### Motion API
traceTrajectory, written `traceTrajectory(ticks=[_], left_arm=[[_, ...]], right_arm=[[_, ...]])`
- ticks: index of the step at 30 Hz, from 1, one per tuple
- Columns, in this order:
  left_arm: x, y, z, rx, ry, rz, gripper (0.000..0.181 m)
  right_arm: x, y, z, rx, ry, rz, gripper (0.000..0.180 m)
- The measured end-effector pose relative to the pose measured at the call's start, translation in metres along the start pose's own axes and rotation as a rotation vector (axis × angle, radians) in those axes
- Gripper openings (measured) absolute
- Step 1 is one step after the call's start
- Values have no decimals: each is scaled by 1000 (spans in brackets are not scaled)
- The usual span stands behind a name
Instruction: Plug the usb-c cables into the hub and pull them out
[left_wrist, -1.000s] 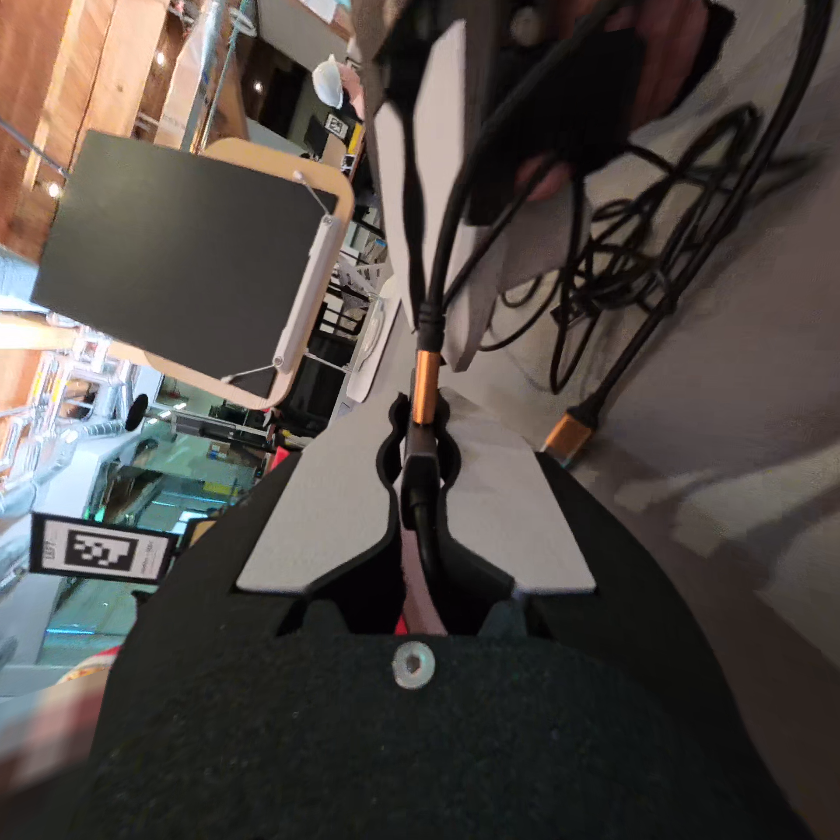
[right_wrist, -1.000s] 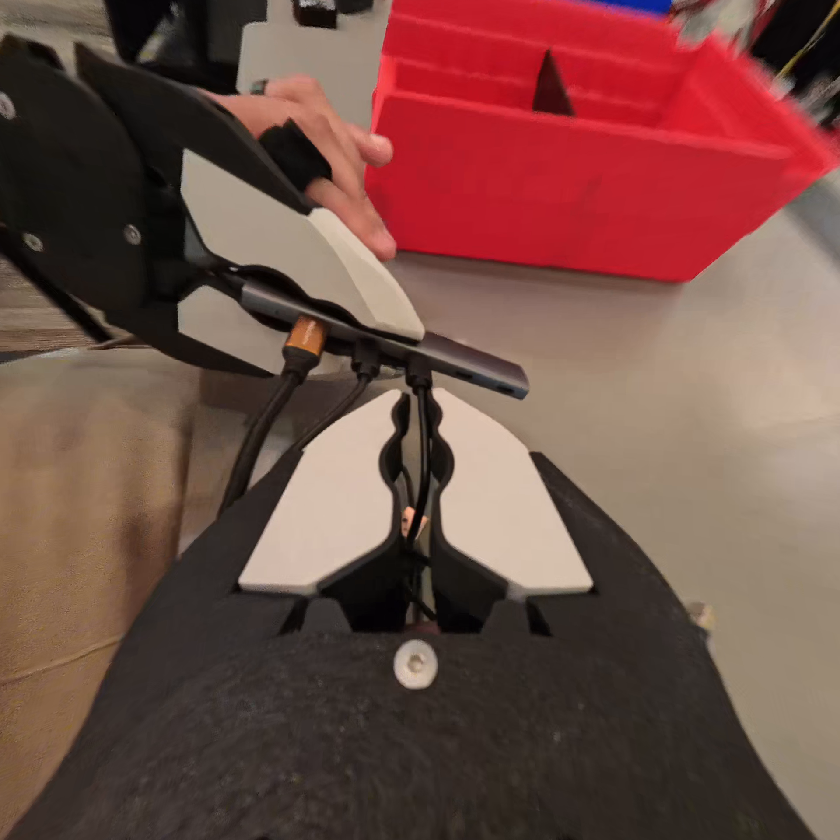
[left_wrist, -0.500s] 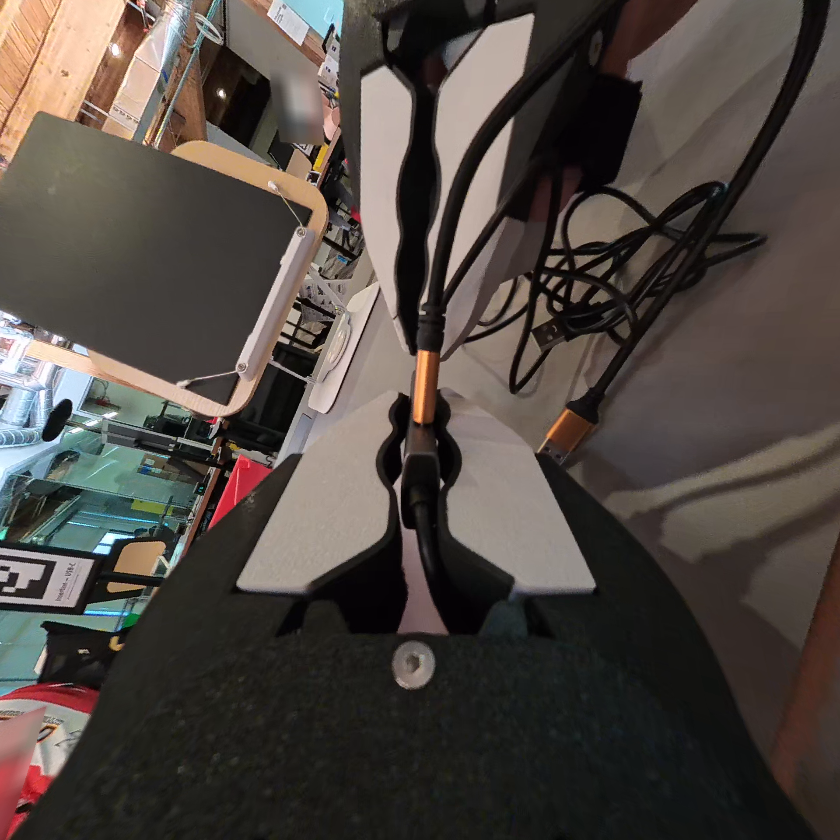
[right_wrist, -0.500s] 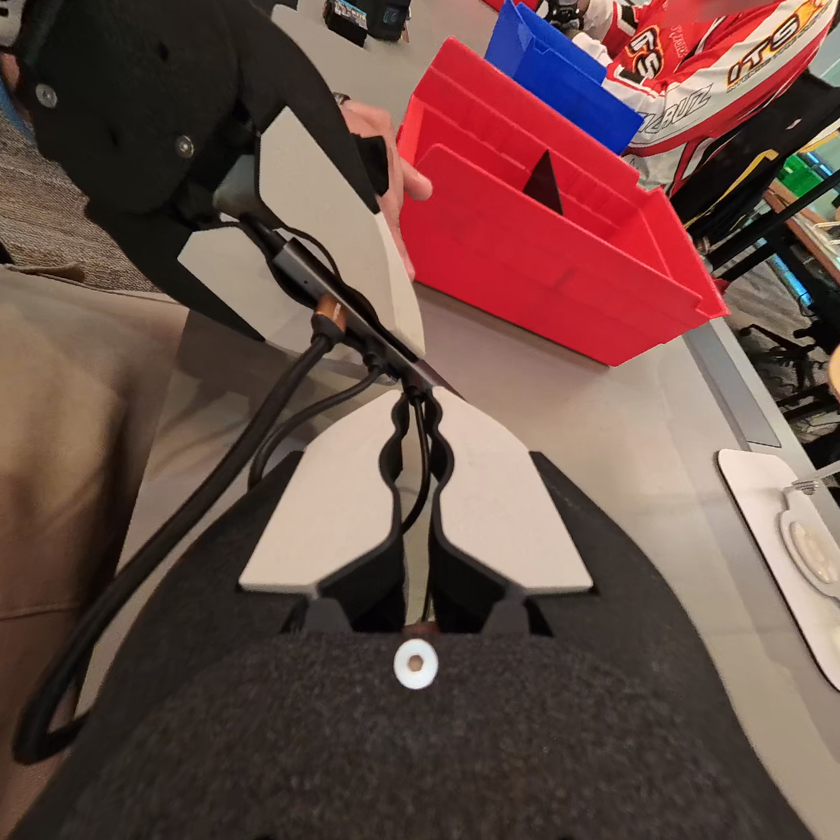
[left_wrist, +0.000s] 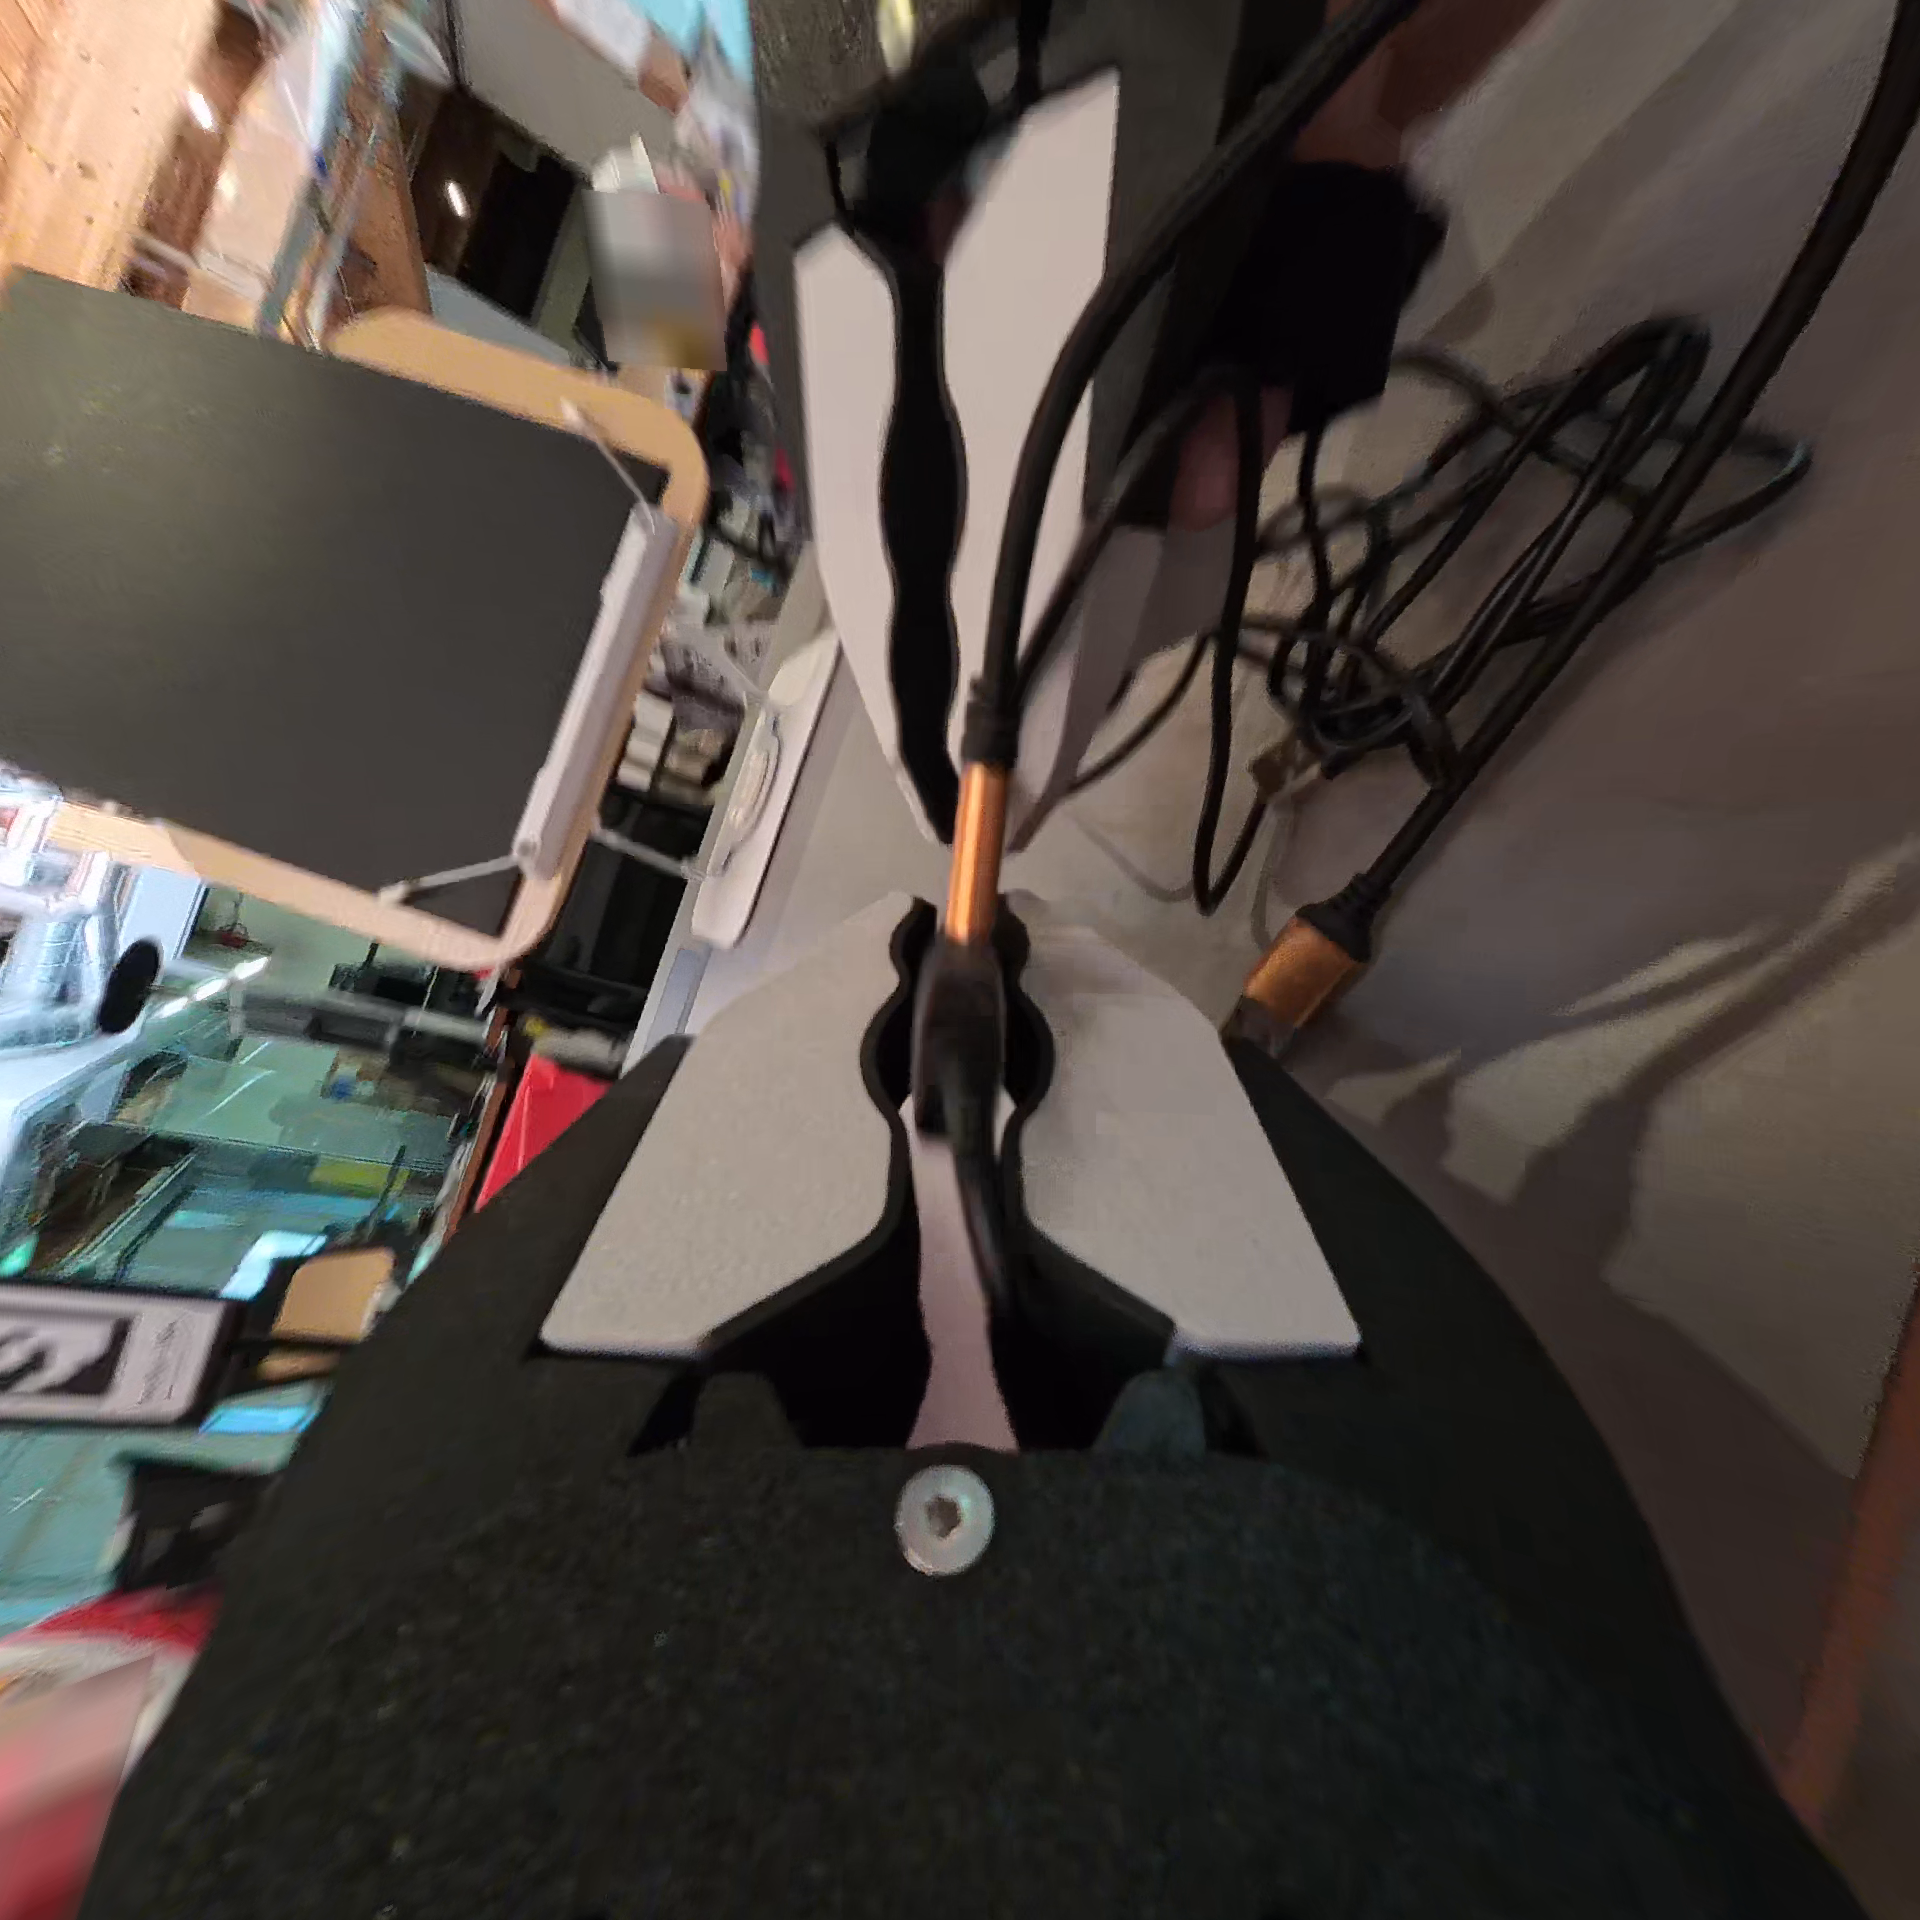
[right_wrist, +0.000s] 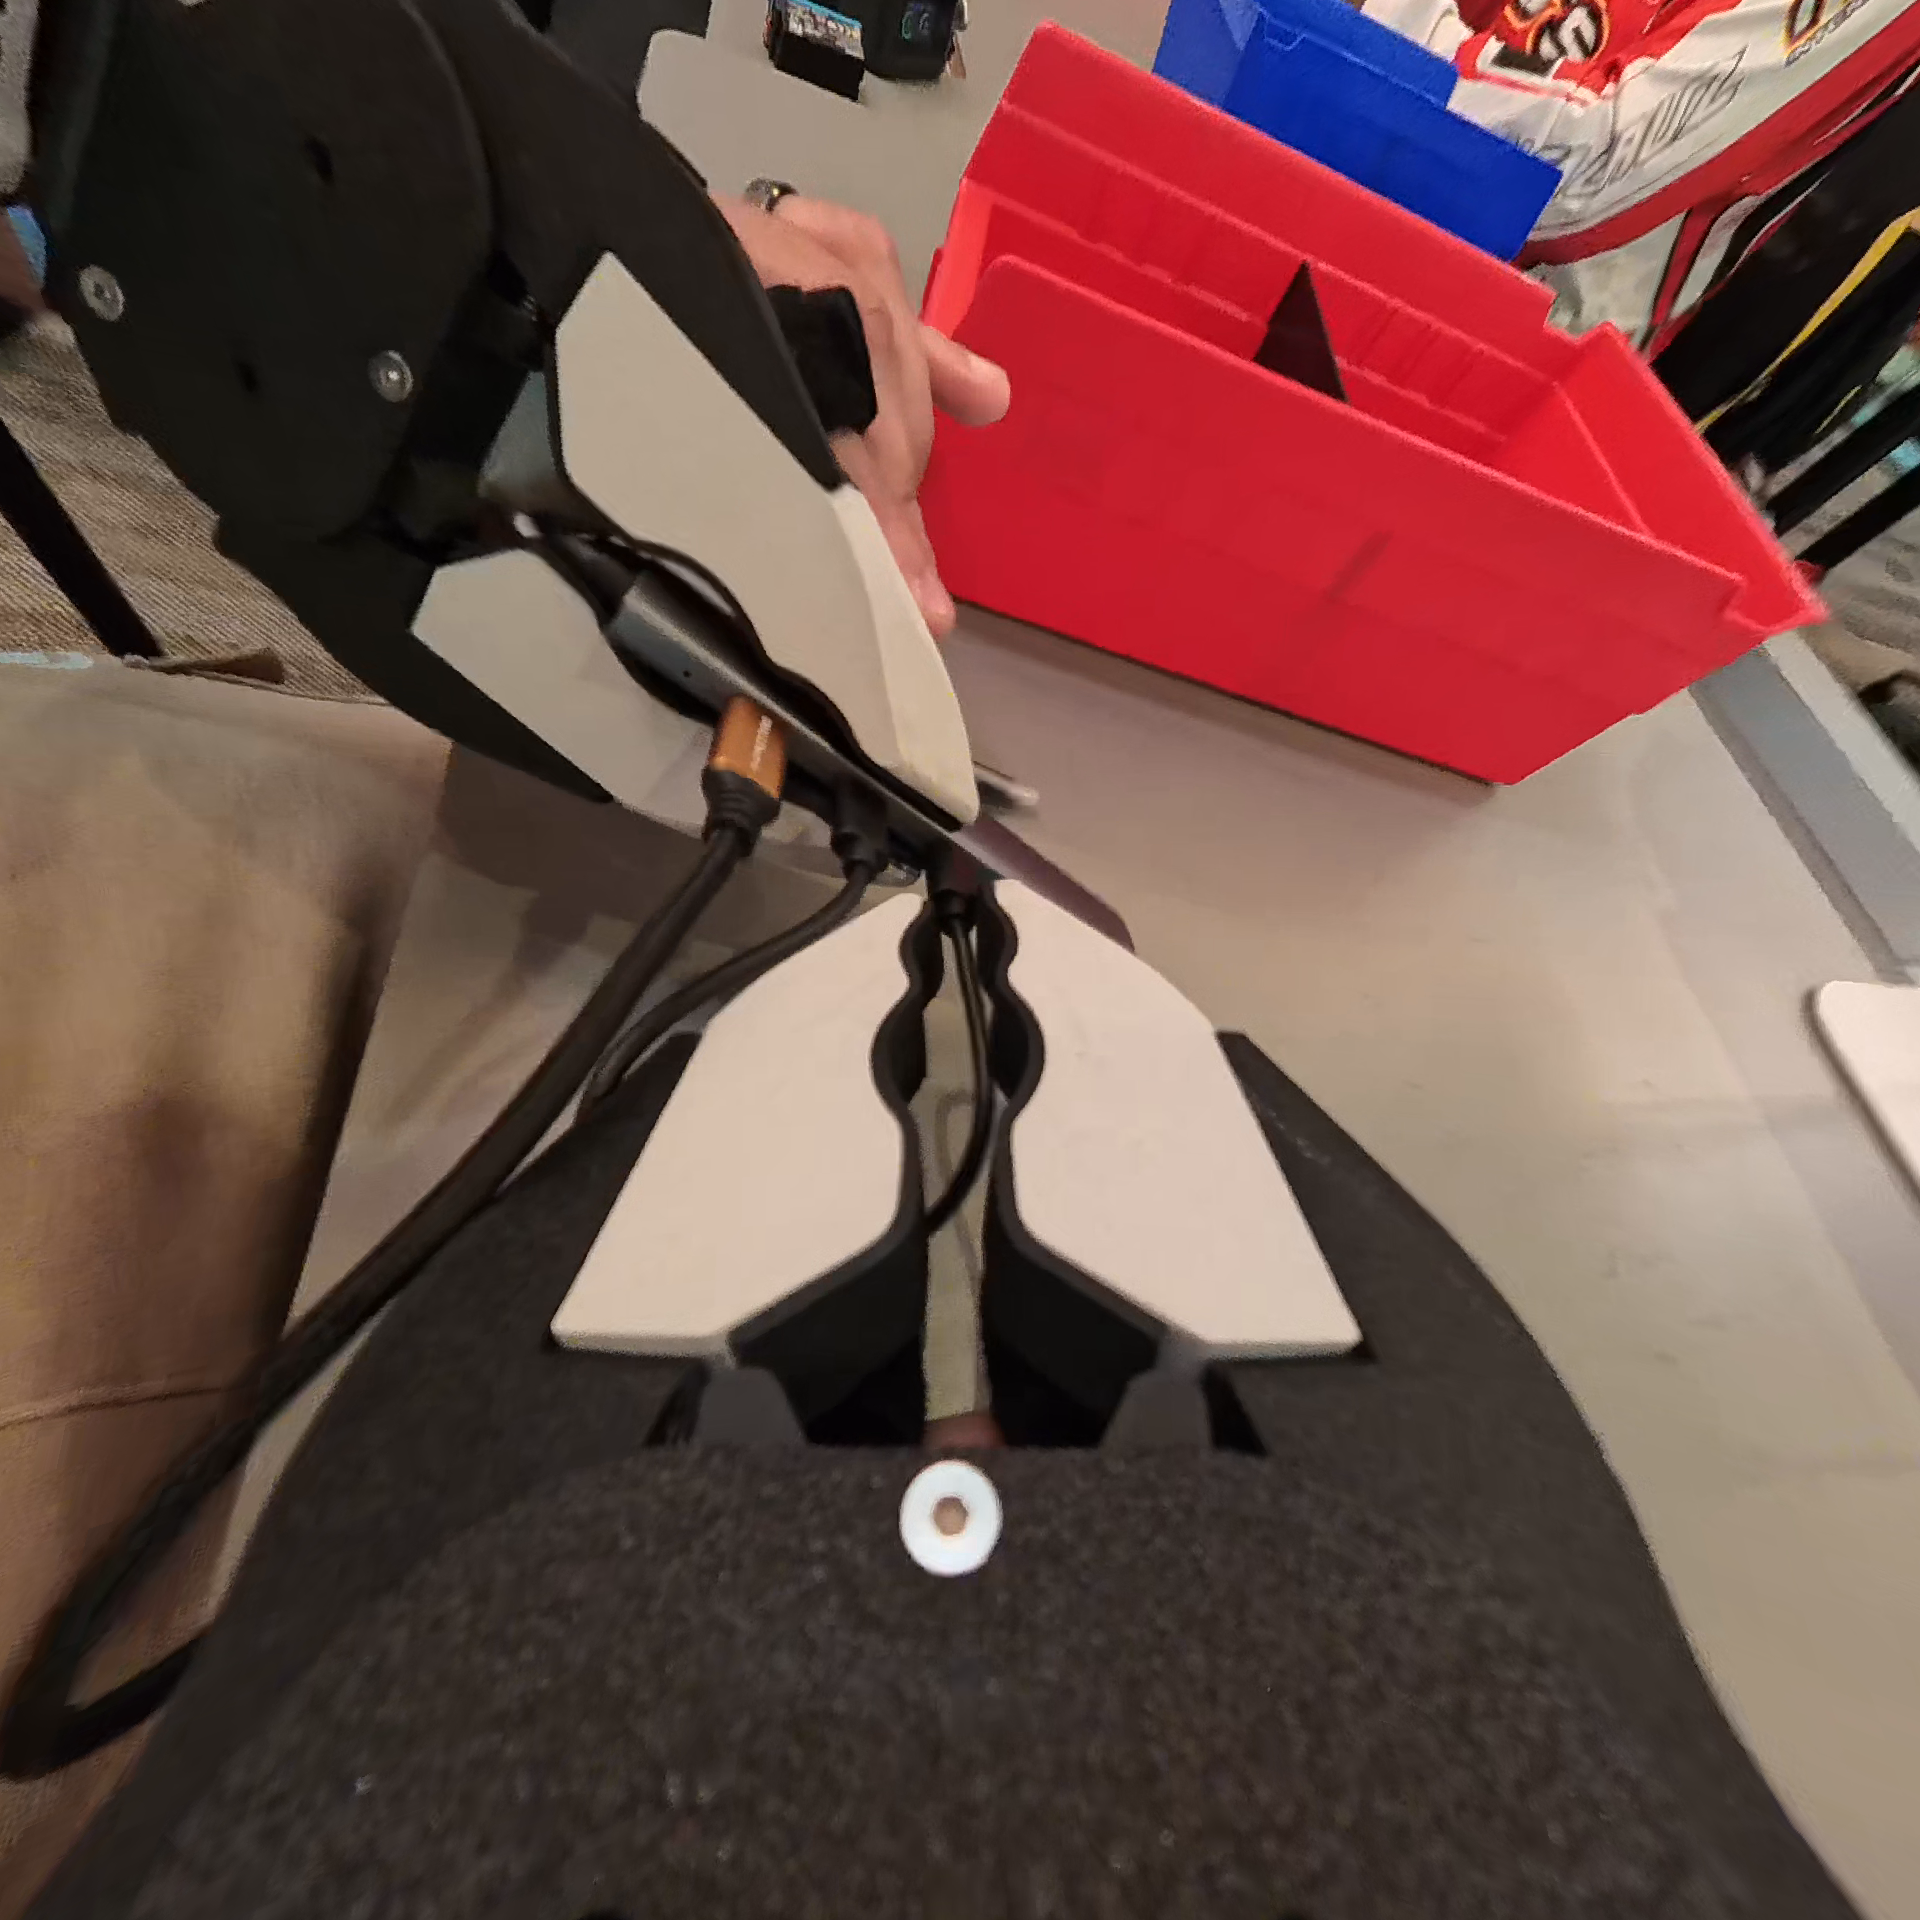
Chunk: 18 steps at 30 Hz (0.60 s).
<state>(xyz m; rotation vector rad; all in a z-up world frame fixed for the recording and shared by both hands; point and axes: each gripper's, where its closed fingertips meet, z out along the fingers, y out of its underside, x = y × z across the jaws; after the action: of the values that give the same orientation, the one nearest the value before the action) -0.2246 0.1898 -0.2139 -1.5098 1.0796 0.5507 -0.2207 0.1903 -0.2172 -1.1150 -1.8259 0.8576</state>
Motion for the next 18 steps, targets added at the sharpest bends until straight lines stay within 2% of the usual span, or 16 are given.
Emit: traceTrajectory(ticks=[4,7,11,14,18], left_arm=[[-8,-17,-8,158,52,-206,9],[-2,-20,-13,206,73,-199,9],[-1,-28,-19,260,64,-216,14],[3,-27,-19,259,83,-224,11],[11,-18,-14,214,194,-364,9]], right_arm=[[-2,-12,-13,79,-125,141,6],[-10,-12,-16,66,-201,191,6],[-16,-18,-26,147,-296,270,6],[-18,-16,-25,133,-294,248,6],[-19,-6,-18,55,-250,185,6]])
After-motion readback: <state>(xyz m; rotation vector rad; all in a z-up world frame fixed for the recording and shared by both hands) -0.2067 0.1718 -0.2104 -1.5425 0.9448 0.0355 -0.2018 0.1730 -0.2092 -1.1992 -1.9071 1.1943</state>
